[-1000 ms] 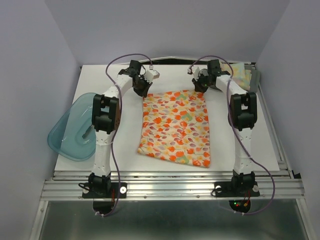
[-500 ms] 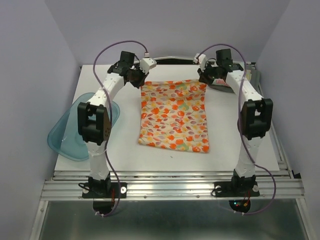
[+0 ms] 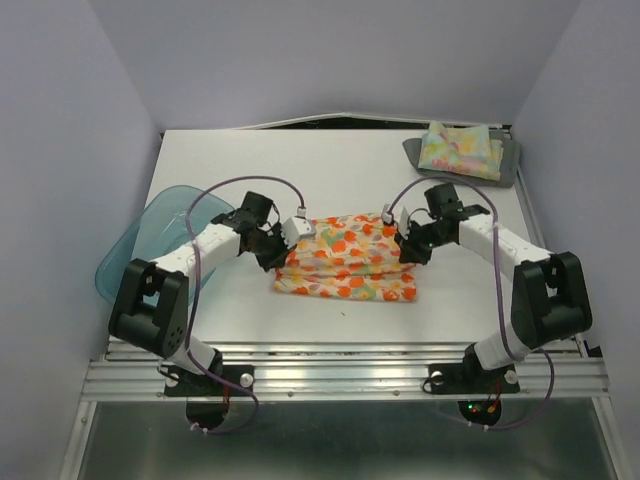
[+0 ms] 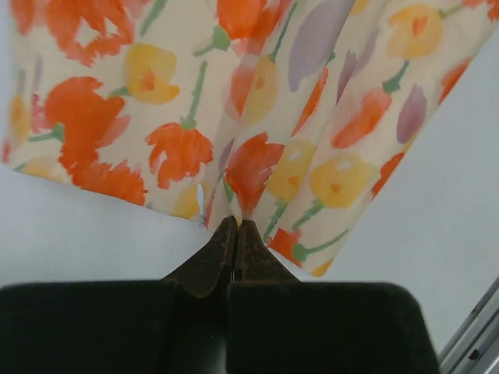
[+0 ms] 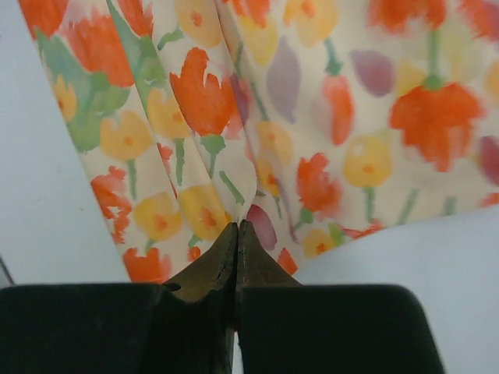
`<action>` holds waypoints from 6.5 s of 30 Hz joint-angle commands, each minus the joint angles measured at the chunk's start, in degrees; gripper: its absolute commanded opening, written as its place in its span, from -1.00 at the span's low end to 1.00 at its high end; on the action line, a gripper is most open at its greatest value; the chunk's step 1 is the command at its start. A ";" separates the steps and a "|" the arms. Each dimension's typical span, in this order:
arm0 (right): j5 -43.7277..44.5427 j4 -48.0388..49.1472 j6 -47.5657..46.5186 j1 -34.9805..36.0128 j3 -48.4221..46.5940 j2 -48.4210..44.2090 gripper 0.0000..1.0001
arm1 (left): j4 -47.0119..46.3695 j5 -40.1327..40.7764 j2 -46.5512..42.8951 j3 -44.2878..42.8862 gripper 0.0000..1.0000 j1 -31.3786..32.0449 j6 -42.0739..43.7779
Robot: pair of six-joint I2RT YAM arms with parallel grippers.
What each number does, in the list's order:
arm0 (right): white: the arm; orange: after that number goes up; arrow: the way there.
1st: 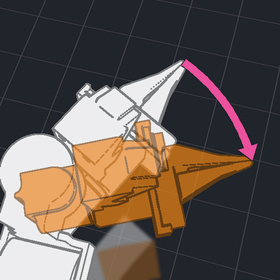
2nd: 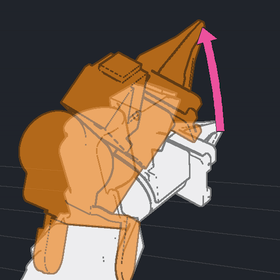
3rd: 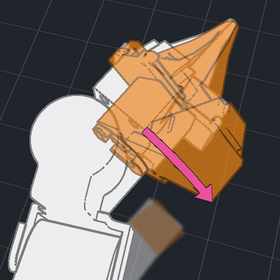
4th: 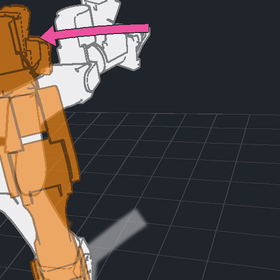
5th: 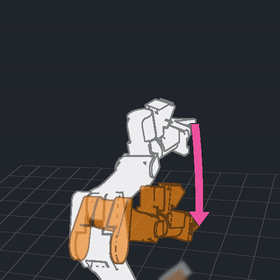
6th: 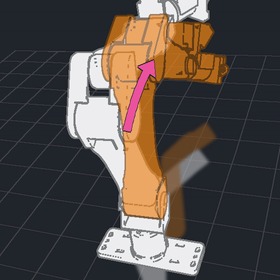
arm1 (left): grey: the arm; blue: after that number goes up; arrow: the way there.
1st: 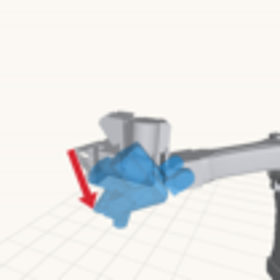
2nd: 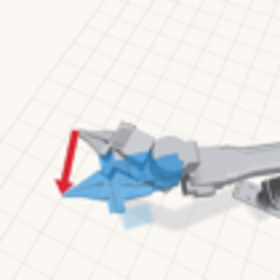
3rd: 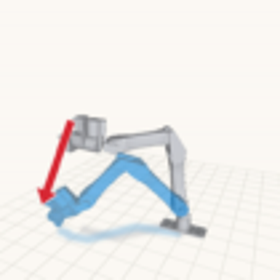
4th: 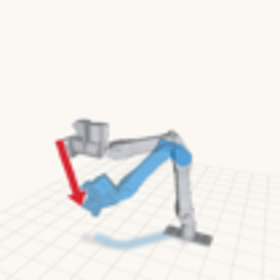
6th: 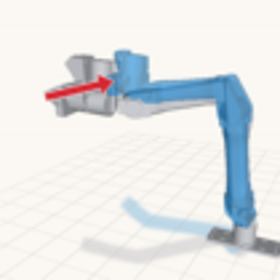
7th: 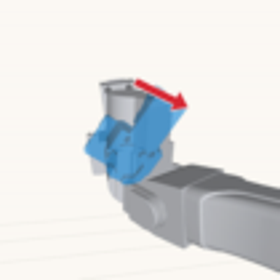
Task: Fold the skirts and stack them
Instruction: Fold the skirt
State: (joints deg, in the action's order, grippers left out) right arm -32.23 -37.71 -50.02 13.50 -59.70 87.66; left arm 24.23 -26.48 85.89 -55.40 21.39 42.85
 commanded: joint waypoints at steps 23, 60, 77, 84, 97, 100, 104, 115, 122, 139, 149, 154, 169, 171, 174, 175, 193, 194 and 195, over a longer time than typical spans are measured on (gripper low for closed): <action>1.03 -6.93 5.02 0.65 -1.13 -9.25 -0.99 | 3.71 3.37 -9.94 -0.24 -1.00 1.99 -0.76; -0.11 -11.67 45.71 -4.97 -8.50 7.96 0.66 | -1.55 9.25 -6.44 4.24 0.30 16.05 5.14; -6.43 -14.93 48.17 -4.97 -6.21 19.65 0.73 | -8.41 16.03 -1.60 6.18 -0.35 23.08 3.64; -7.94 -15.11 48.26 -4.97 -6.22 21.15 0.73 | -5.77 12.33 -3.18 5.47 0.19 24.14 4.61; -9.61 -15.02 49.05 -4.97 -6.22 22.38 0.75 | -5.16 10.75 -0.19 3.90 -0.75 24.67 5.84; -9.87 -14.93 49.23 -4.97 -6.39 22.73 0.75 | -3.49 9.17 -0.72 2.58 -1.00 25.02 6.19; -10.14 -14.93 49.40 -4.97 -6.48 22.73 0.75 | -1.73 7.50 -2.04 0.99 -1.00 26.34 5.49; -9.00 -14.84 48.97 -4.97 -7.09 23.00 0.63 | -2.17 9.78 -1.69 5.20 -0.80 27.04 5.66; -7.33 -12.92 48.27 -4.97 -7.71 25.72 0.25 | -3.22 9.96 -5.46 6.09 0.07 26.78 2.87; 21.33 -9.81 27.70 -2.52 -56.55 42.86 0.58 | -7.53 11.00 -20.23 3.62 0.47 21.15 -12.00; -0.01 -9.66 39.10 3.45 -49.22 28.63 0.59 | -9.99 16.01 -19.71 11.44 0.45 19.48 4.06; -10.83 -6.69 42.81 9.70 -39.89 29.76 0.37 | -17.62 17.60 -20.23 18.72 0.48 18.96 18.55; -1.98 -0.61 33.94 11.55 -18.88 33.36 0.04 | -36.89 11.37 -8.02 24.20 0.48 14.82 35.72; 0.14 0.18 32.10 11.55 -17.99 33.11 0.05 | -33.66 9.79 -6.79 22.10 0.44 14.74 35.20; 3.75 0.97 28.67 11.55 -18.78 30.92 0.05 | -26.79 5.31 -9.67 19.28 0.43 14.47 31.60; 5.84 2.02 27.71 11.55 -19.13 30.04 0.05 | -25.21 4.25 -12.47 19.19 0.42 14.47 30.98; -15.72 32.76 84.43 10.94 -3.60 12.27 0.16 | -22.64 -9.90 -27.35 8.38 0.41 5.17 -27.97; -17.67 41.93 93.61 10.41 1.82 12.97 0.15 | -23.60 -11.21 -27.26 7.68 0.42 4.46 -32.09; -20.04 47.41 97.62 10.41 4.74 13.33 0.13 | -23.79 -11.83 -27.26 7.58 0.42 4.02 -33.08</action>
State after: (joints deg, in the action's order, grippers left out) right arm -41.23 -13.17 20.14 24.67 -65.49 97.95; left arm 5.26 -33.01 58.76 -44.45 27.38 26.68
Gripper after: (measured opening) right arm 0.576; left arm 0.709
